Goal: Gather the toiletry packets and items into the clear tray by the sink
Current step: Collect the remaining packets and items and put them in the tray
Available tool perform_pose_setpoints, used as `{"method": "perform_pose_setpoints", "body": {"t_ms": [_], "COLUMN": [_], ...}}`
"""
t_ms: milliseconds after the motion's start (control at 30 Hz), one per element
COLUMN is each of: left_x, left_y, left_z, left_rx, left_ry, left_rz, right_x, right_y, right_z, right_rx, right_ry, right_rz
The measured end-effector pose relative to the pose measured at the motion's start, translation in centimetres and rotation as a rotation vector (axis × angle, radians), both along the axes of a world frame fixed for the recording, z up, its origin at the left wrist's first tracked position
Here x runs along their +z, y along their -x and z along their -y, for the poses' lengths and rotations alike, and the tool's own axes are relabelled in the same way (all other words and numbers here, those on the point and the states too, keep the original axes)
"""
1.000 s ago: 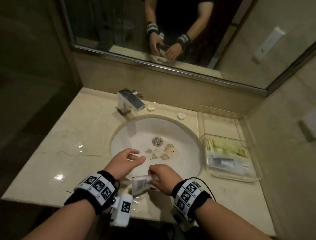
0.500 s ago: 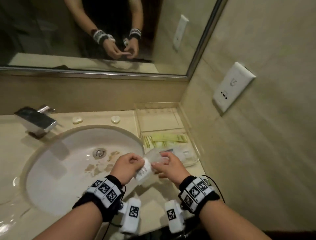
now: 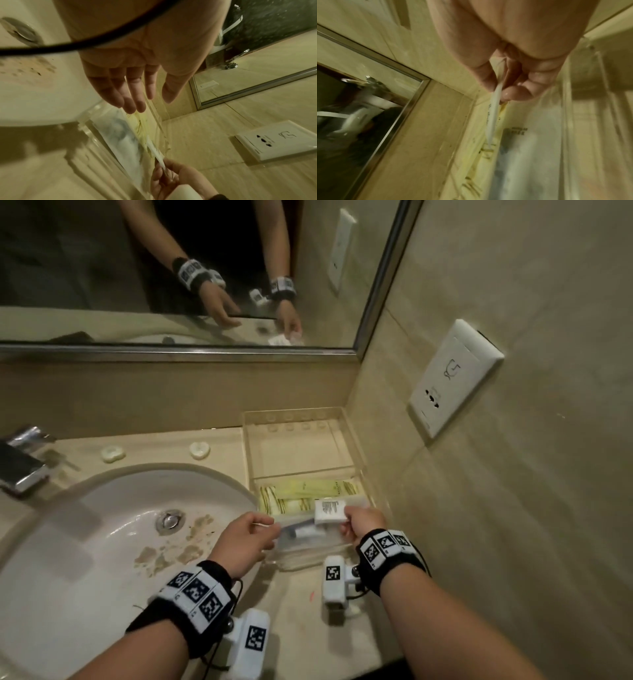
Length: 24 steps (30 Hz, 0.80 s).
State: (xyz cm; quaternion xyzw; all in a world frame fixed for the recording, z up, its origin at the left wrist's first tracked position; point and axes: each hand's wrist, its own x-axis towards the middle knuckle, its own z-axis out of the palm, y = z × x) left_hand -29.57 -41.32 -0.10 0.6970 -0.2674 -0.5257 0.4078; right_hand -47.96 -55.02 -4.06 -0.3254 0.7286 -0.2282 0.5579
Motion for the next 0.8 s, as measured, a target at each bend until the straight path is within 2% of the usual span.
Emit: {"method": "perform_pose_setpoints", "body": {"t_ms": [100, 200, 300, 433, 500, 533, 633, 800], "left_x": [-0.4, -0.5, -0.3, -0.1, 0.0, 0.0, 0.3, 0.9], "left_y": [-1.0, -2.0, -2.6, -2.6, -2.5, -2.5, -2.6, -4.1], "left_z": [-0.6, -1.1, -1.2, -1.2, -1.2, -1.3, -2.0, -3.9], "left_rx": [0.047, 0.079, 0.099, 0.097, 0.089, 0.086, 0.082, 0.102], "left_ry": [-0.029, -0.041, -0.034, -0.031, -0.032, -0.032, -0.036, -0.037], "left_rz": [-0.007, -0.011, -0.012, -0.022, -0.022, -0.024, -0.020, 0.009], "right_x": [-0.5, 0.0, 0.9, 1.8, 1.4, 1.1, -0.1, -0.6], "right_y": [-0.3, -0.6, -0.8, -1.9, -2.8, -3.0, -2.6, -1.9], "right_z": [1.1, 0.8, 0.3, -0.6, -1.4, -1.7, -1.8, -1.5], "right_rx": [0.092, 0.324, 0.547, 0.896, 1.109, 1.176, 1.199, 1.157], "right_ry": [0.018, 0.127, 0.315, 0.620, 0.652, 0.608, 0.453, 0.438], "right_rz": [-0.166, -0.509, -0.760, -0.937, -0.996, -1.008, -1.008, -1.022]}}
